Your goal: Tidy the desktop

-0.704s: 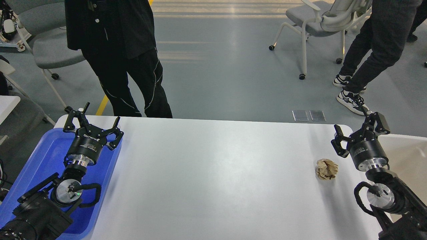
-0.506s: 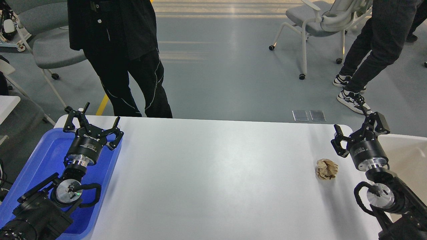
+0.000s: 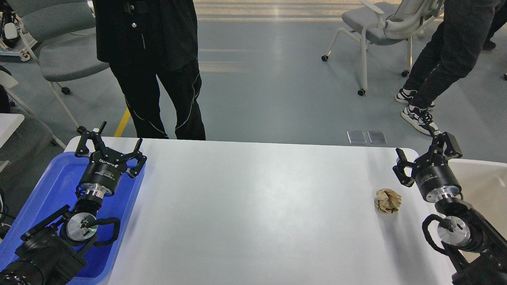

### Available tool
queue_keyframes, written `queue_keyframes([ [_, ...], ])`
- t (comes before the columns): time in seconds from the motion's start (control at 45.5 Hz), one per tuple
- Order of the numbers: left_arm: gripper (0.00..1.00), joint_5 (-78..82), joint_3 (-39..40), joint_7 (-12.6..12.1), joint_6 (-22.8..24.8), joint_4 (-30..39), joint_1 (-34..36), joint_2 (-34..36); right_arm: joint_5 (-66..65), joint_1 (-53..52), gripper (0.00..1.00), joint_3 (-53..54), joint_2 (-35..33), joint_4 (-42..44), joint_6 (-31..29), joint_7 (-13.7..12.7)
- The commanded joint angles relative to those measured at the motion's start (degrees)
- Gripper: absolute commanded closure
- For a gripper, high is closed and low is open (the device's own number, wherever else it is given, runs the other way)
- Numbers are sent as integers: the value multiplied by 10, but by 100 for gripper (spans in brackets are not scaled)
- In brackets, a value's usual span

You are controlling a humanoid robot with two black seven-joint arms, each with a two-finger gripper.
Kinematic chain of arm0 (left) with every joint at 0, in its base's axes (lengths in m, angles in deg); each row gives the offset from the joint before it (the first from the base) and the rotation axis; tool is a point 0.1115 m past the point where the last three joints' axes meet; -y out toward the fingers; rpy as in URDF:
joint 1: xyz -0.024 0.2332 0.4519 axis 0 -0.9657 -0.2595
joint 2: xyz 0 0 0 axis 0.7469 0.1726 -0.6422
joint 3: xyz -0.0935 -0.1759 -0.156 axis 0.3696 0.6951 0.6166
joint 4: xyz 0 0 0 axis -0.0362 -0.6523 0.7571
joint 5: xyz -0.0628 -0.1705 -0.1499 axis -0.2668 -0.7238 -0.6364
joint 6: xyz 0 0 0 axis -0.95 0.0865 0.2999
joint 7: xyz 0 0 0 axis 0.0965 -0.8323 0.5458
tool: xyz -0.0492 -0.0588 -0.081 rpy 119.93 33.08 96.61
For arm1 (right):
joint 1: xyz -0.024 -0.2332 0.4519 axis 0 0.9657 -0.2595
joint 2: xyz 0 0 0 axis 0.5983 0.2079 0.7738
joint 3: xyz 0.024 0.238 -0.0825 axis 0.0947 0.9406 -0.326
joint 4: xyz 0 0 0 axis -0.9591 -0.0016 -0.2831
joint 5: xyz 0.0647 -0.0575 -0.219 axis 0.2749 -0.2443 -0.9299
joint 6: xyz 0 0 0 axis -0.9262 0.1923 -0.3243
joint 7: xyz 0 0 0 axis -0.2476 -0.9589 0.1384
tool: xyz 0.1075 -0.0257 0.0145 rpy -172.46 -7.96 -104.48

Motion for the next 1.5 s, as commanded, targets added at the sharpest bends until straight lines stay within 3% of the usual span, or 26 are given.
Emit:
queue_keyframes([
  [0.0, 0, 0, 0, 0, 0, 0, 0, 0, 47, 0, 0, 0, -24, -5, -1, -54],
  [0.132, 0, 0, 0, 0, 0, 0, 0, 0, 71, 2, 0, -3, -55, -35, -2, -90],
  [0.308, 0, 0, 0, 0, 0, 0, 1, 0, 70, 12, 0, -28, -93, -77, -9, -109],
  [0.638, 0, 1, -1, 0, 2, 0, 1, 0, 60, -55, 0, -216, -228, -107, -3, -131],
  [0.748, 0, 1, -1, 0, 2, 0, 1, 0, 49, -88, 0, -276, -268, -117, -4, -158],
  [0.946, 0, 1, -1, 0, 2, 1, 1, 0, -51, -94, 0, -292, -305, -147, -8, -214],
  [1.122, 0, 1, -1, 0, 2, 0, 1, 0, -228, -93, 0, -295, -336, -196, -9, -216],
  [1.32, 0, 1, -1, 0, 2, 1, 1, 0, -285, -103, 0, -330, -346, -204, 0, -216],
  [1.474, 0, 1, -1, 0, 2, 1, 1, 0, -380, -106, 0, -399, -354, -205, 43, -218],
])
